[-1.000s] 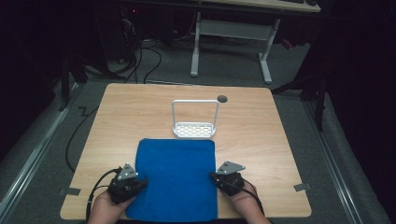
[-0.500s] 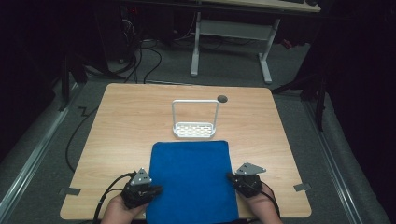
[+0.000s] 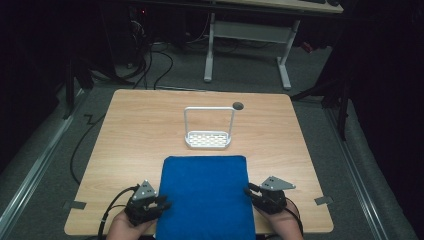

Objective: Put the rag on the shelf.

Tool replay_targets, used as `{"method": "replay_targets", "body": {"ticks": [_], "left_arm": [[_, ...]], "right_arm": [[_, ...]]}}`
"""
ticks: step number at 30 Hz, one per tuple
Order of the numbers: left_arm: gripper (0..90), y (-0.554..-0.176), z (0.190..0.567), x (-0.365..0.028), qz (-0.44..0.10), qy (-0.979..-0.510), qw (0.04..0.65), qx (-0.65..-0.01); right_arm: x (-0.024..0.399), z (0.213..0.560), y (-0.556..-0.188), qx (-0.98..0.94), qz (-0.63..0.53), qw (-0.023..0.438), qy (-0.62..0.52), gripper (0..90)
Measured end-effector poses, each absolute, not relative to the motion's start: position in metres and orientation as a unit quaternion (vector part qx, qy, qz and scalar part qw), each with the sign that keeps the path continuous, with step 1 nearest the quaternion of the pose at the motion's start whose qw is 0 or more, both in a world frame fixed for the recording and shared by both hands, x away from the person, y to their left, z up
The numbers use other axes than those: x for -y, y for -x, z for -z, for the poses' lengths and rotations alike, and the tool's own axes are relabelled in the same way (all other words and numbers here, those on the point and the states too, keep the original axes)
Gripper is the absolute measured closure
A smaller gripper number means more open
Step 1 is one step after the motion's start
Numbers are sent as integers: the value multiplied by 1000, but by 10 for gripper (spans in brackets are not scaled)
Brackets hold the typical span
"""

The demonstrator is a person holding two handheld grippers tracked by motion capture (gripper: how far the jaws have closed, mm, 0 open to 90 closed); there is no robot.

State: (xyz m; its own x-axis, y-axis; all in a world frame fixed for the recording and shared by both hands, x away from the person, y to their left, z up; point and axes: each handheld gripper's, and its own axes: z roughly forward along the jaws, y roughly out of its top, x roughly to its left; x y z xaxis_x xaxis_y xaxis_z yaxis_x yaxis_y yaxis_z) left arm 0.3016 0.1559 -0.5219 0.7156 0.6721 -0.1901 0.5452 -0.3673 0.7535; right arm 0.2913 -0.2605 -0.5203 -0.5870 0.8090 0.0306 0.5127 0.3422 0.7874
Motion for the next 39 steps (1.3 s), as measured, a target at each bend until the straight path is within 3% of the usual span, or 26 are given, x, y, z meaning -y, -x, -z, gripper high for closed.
{"method": "replay_targets", "body": {"ticks": [4, 10, 13, 20, 33, 39], "left_arm": [[535, -330, 523, -170, -86, -788, 438, -425], [486, -374, 525, -167, -109, -769, 429, -462], [530, -394, 524, -160, -125, -775, 413, -462], [646, -422, 527, -153, -91, -770, 422, -470], [834, -418, 537, -139, -116, -782, 415, -451], [865, -416, 536, -137, -128, -788, 406, -444]], "right_arm": [[265, 520, -295, -789, -409, 194, -416, 636], [268, 520, -299, -783, -419, 185, -421, 607], [269, 520, -300, -780, -426, 179, -421, 604], [270, 521, -300, -781, -426, 172, -423, 581], [270, 524, -305, -773, -426, 174, -436, 548], [262, 521, -324, -763, -412, 199, -457, 534]]}}
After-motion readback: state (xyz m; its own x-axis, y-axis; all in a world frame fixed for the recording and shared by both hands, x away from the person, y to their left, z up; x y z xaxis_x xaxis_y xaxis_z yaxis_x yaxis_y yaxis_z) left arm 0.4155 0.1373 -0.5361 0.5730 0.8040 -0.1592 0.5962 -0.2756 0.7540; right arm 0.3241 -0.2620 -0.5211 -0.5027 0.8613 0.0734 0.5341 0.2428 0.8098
